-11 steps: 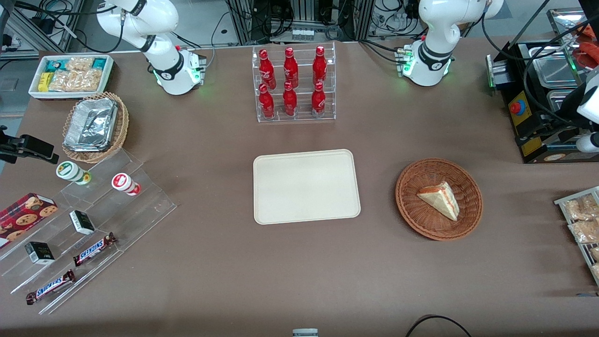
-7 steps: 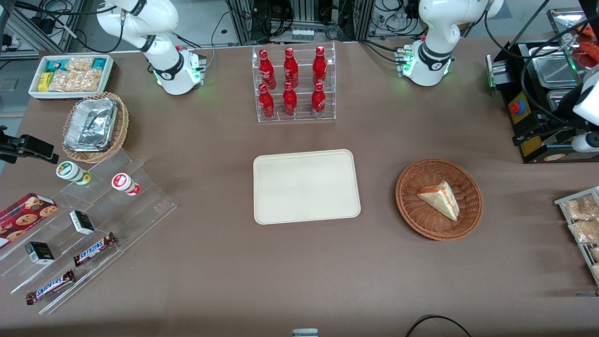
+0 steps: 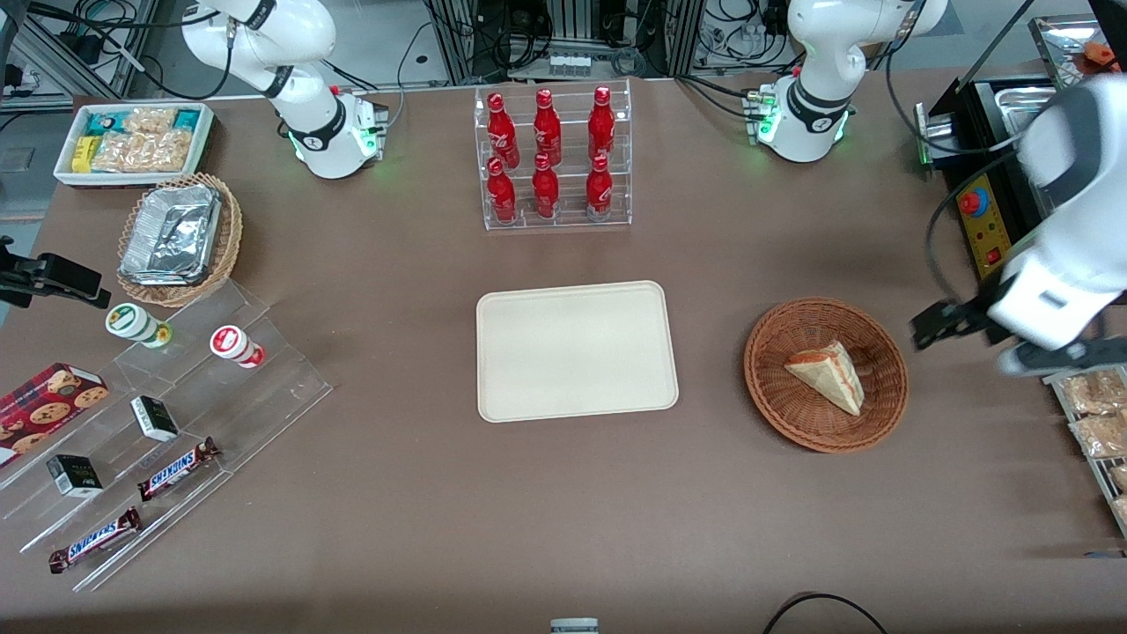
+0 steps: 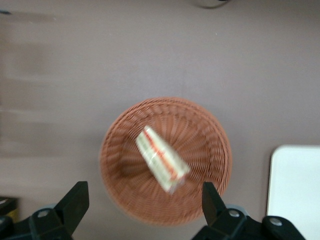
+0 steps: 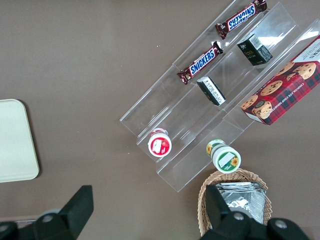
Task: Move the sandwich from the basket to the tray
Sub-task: 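Move the left gripper over the sandwich in the wicker basket, then lower the left gripper and close it on the wrapped sandwich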
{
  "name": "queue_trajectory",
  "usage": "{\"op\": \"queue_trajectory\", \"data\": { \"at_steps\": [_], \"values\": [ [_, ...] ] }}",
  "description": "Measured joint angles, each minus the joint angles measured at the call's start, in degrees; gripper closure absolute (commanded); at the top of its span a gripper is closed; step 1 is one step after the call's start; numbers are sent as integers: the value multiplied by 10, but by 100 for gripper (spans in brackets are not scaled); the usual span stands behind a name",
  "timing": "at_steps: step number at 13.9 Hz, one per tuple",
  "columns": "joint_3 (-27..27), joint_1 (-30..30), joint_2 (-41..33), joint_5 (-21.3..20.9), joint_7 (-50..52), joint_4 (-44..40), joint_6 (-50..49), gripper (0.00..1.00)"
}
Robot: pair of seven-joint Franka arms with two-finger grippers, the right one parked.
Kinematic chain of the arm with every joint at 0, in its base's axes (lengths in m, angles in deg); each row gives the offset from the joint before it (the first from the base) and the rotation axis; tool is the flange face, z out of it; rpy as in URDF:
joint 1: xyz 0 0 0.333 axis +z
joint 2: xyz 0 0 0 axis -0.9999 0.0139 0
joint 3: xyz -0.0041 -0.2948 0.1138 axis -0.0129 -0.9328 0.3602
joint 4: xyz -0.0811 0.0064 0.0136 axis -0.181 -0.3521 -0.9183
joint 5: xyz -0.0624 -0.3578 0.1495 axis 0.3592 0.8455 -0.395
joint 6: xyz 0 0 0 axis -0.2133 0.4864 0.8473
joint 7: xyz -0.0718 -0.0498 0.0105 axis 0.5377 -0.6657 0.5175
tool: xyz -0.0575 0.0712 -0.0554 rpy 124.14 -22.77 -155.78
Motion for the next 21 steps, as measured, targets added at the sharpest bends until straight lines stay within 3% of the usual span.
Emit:
{"op": "queue_trajectory", "data": {
  "at_steps": [3,8,13,21],
  "values": [
    [-16,-1,1,-4,136,97,129,0],
    [-21,-1,3,-5,305,204,233,0],
    [-21,-1,19,-5,379,240,284,0],
    [-21,-2,71,-5,398,246,312,1]
  ]
}}
